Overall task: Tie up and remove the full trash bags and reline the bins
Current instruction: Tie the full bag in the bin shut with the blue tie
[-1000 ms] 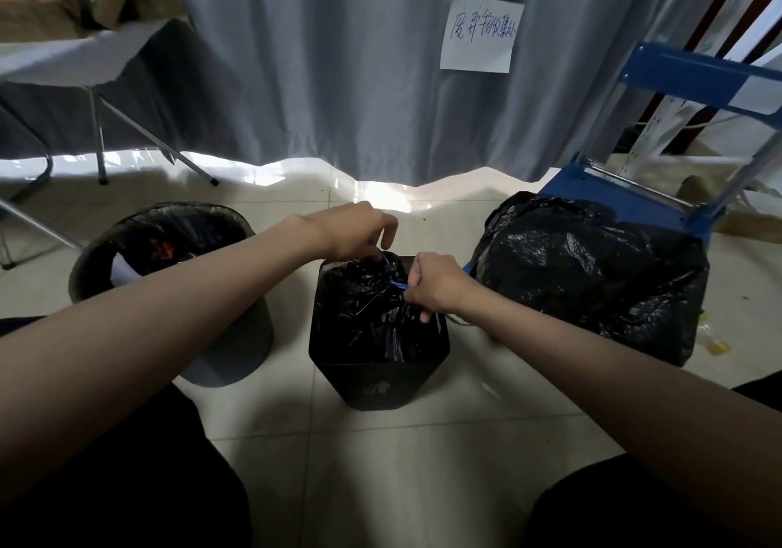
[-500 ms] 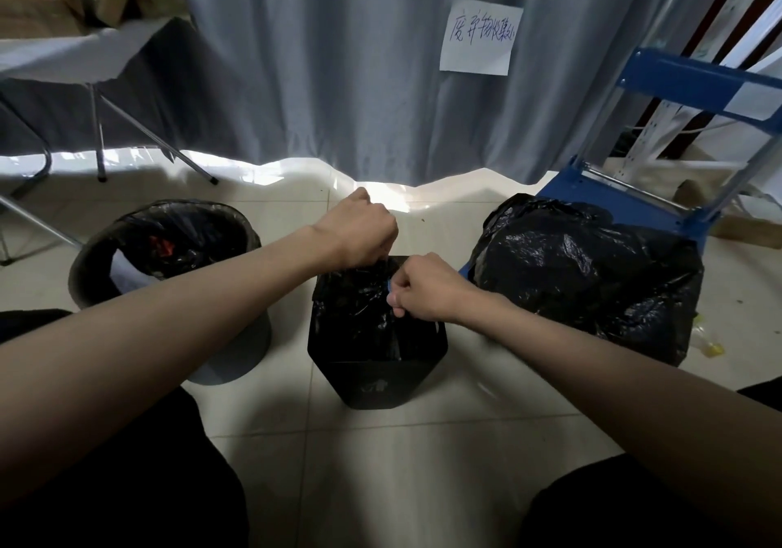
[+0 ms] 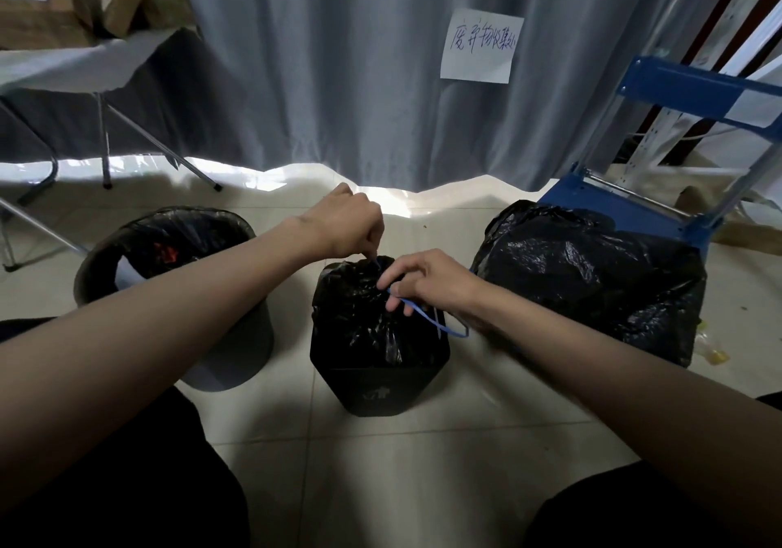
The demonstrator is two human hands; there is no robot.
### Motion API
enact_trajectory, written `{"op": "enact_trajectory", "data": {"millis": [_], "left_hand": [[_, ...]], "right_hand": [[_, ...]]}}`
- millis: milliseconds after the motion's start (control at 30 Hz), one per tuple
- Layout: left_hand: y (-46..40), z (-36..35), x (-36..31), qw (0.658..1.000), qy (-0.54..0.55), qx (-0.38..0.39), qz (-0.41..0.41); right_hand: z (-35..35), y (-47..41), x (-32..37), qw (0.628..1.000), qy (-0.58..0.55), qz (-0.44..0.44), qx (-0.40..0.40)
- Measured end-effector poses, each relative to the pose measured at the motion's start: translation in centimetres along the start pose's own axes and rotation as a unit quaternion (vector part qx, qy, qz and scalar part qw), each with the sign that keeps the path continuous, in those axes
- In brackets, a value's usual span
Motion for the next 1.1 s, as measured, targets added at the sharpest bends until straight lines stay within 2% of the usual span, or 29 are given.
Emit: {"op": "enact_trajectory", "data": {"millis": [100, 200, 433, 600, 733, 900, 1100], "left_hand": [[0.1, 0.1, 0.0, 1.000, 0.007, 0.001, 0.002], [0.4, 0.2, 0.1, 1.000, 0.007, 0.005, 0.004], [1.0, 0.6, 0.9, 0.995, 0.084, 0.044, 0.016], [1.5, 0.3, 1.3, 0.985, 0.150, 0.080, 0.010], [1.9, 0.6, 1.1, 0.981, 0.171, 0.095, 0.003], [2.6, 2.3, 1.2, 0.988, 0.148, 0.042, 0.005], [3.2, 5.0, 0.4, 0.994, 0.019, -0.109, -0.017]], "right_hand": [[-0.8, 0.0, -0.1, 0.998, -0.045, -0.011, 0.049], [-0.7, 0.0, 0.0, 0.995, -0.079, 0.021, 0.052], [1.7, 0.3, -0.3, 0.981, -0.173, 0.061, -0.057], [2.3, -0.4, -1.1, 0.965, -0.224, 0.036, -0.129], [2.4, -1.4, -1.8, 0.947, -0.280, 0.007, -0.157], [2.4, -1.9, -1.8, 0.933, -0.302, -0.012, -0.195], [2.2, -2.3, -0.7, 0.959, -0.221, -0.026, -0.176]]}}
Point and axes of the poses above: each hand's wrist, its own y-axis away from the middle knuckle, its own z-axis out of the back of the hand, x = y × z, the point moved 8 cm from there along -y, towards the middle knuckle, and after that the axes turned 15 degrees about x, right-handed, at the moved point
